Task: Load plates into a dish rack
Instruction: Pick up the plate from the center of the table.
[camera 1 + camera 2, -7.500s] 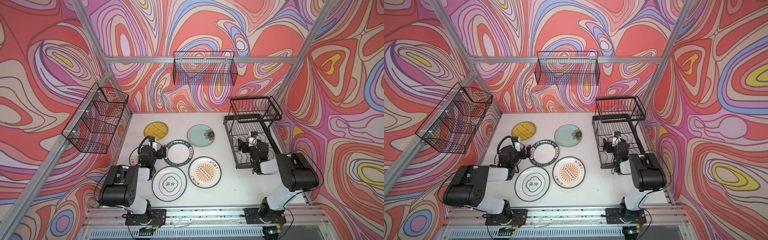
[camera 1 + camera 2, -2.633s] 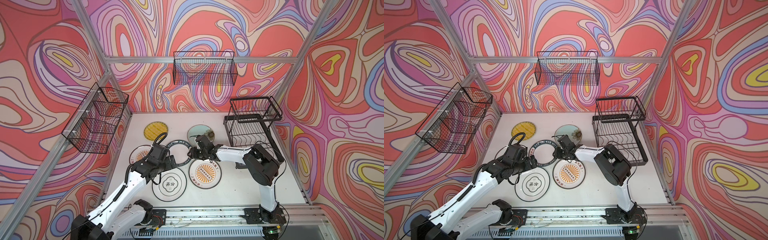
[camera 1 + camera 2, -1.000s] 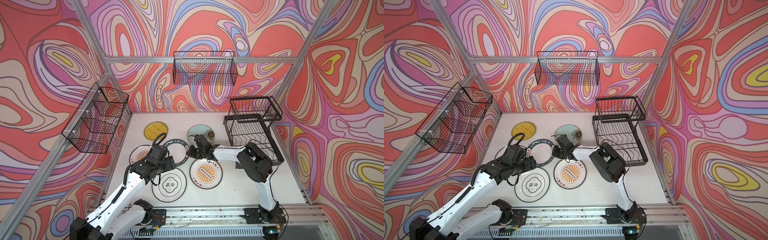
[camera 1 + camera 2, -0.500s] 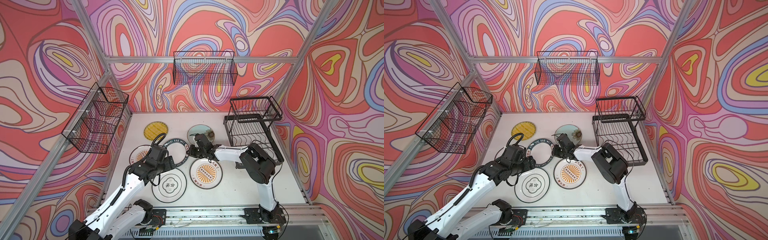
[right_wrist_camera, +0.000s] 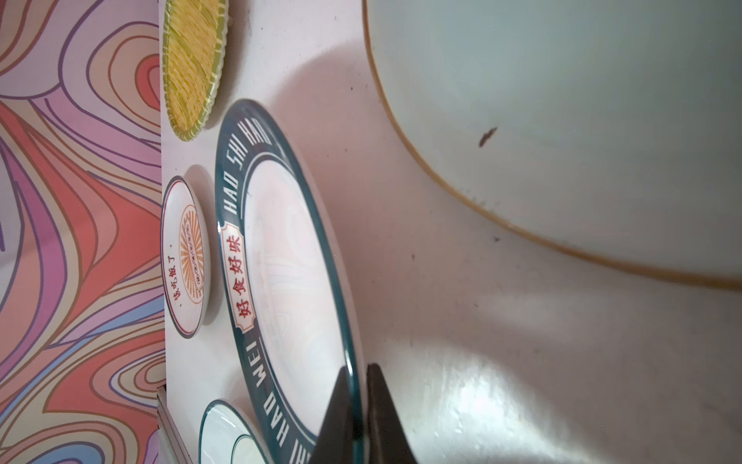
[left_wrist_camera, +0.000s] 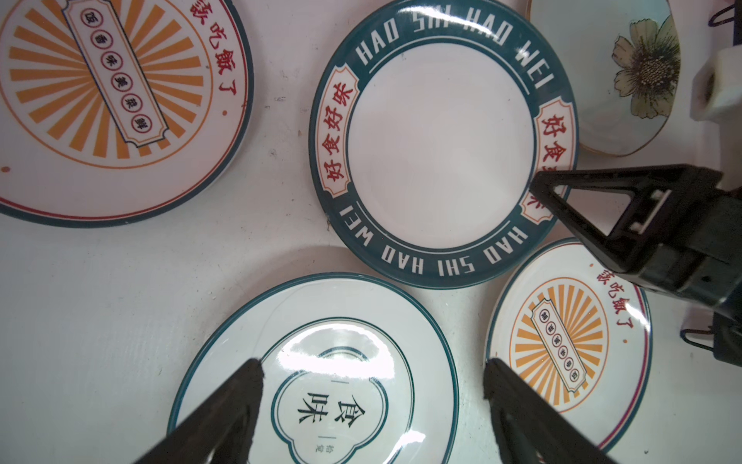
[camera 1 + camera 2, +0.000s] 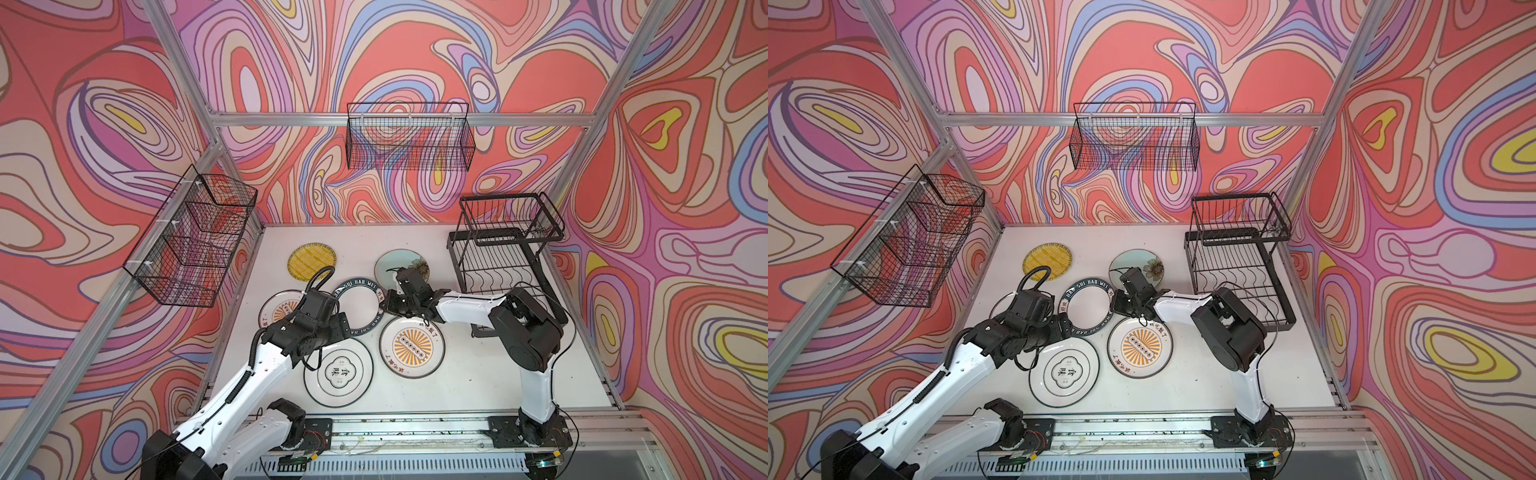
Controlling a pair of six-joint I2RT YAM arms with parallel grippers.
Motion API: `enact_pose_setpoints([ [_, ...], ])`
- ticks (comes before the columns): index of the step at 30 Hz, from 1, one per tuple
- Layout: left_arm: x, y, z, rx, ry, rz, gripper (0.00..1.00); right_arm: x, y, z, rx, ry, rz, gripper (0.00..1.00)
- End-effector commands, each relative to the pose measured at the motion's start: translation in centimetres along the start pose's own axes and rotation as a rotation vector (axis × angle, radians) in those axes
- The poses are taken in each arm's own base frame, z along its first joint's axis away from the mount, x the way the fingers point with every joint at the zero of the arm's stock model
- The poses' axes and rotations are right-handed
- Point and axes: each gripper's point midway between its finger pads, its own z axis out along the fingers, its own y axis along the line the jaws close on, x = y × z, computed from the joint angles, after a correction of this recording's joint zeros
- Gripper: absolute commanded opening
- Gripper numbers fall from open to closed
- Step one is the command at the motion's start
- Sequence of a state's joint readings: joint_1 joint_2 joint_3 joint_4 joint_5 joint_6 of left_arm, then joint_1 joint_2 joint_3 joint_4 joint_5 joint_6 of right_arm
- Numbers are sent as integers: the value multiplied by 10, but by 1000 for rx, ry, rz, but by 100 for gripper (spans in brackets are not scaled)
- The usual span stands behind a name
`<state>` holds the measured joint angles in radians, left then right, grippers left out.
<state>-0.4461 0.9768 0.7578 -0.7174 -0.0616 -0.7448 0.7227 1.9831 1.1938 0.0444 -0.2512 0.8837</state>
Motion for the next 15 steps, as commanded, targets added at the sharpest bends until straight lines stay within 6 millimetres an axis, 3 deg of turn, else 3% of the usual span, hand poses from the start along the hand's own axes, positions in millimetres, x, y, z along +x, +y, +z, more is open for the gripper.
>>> enact_pose_setpoints([
  [1,-6,-11,-5,33,-7,1,89,-18,27,-22,-88,-55,-24,0],
  [13,-32,-46,-20,131,-36,93,89,-33,67,-68,-210,-98,-88,0],
  [15,-34,-55,-23,164,-35,118,90,-38,76,-83,-237,-120,-98,0],
])
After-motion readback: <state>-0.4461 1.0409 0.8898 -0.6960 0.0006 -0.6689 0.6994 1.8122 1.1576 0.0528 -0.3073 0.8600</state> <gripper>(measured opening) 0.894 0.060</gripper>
